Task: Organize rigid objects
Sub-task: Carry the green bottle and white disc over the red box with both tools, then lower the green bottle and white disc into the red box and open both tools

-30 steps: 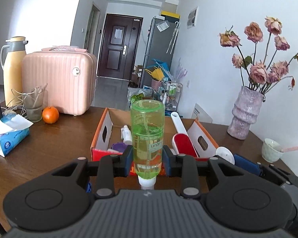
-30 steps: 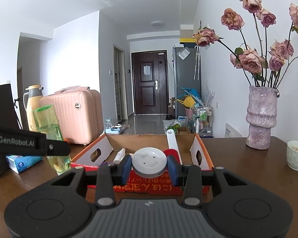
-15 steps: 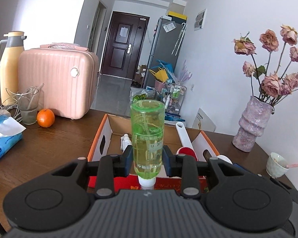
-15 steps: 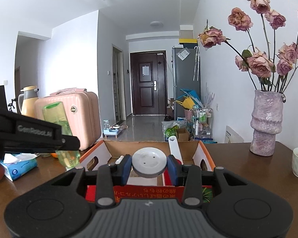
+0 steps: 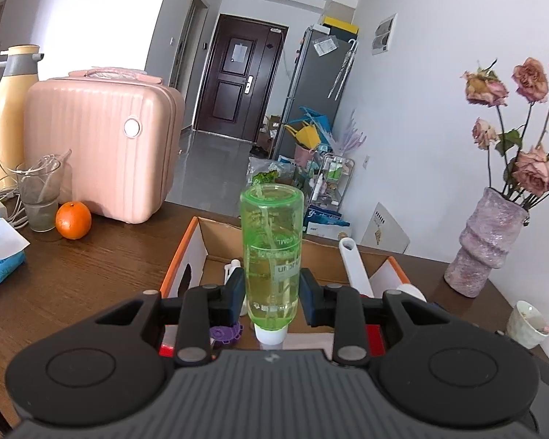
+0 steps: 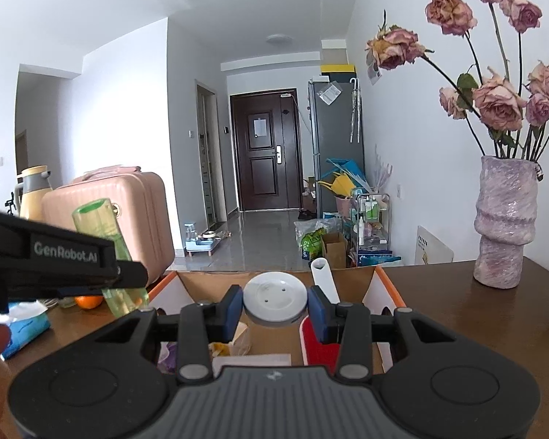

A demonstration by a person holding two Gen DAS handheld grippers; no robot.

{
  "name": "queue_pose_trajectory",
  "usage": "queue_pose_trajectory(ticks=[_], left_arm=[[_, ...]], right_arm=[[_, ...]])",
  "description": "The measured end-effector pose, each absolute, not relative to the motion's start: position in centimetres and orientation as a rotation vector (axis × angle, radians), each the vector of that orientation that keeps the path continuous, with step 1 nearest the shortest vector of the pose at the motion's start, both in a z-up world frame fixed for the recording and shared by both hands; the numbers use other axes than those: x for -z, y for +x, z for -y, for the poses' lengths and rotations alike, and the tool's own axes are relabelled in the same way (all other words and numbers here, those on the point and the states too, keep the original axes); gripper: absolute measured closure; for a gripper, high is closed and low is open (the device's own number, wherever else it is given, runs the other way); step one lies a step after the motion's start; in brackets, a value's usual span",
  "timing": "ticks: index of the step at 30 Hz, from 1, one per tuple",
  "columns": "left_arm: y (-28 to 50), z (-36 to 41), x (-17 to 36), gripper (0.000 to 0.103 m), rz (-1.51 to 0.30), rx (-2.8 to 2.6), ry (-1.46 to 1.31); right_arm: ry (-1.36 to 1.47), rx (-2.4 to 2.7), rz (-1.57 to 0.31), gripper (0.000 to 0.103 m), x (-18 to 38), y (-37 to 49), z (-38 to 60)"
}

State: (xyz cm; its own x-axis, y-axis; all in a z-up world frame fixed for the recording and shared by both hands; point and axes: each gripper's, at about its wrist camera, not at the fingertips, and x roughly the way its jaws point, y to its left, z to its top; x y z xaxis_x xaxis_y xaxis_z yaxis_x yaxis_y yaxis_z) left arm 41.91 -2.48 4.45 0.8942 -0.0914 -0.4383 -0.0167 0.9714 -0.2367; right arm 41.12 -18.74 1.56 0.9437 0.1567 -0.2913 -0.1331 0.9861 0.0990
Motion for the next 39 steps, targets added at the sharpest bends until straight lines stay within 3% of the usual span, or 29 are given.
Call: queue_pose_trajectory(ticks=[39], left_arm=[[52.3,2.5,-1.0,0.071,-0.533,-0.032,-0.125]], right_arm=[[-0.004,-0.101,-0.386,0.065,1.2,50.8,18.2]])
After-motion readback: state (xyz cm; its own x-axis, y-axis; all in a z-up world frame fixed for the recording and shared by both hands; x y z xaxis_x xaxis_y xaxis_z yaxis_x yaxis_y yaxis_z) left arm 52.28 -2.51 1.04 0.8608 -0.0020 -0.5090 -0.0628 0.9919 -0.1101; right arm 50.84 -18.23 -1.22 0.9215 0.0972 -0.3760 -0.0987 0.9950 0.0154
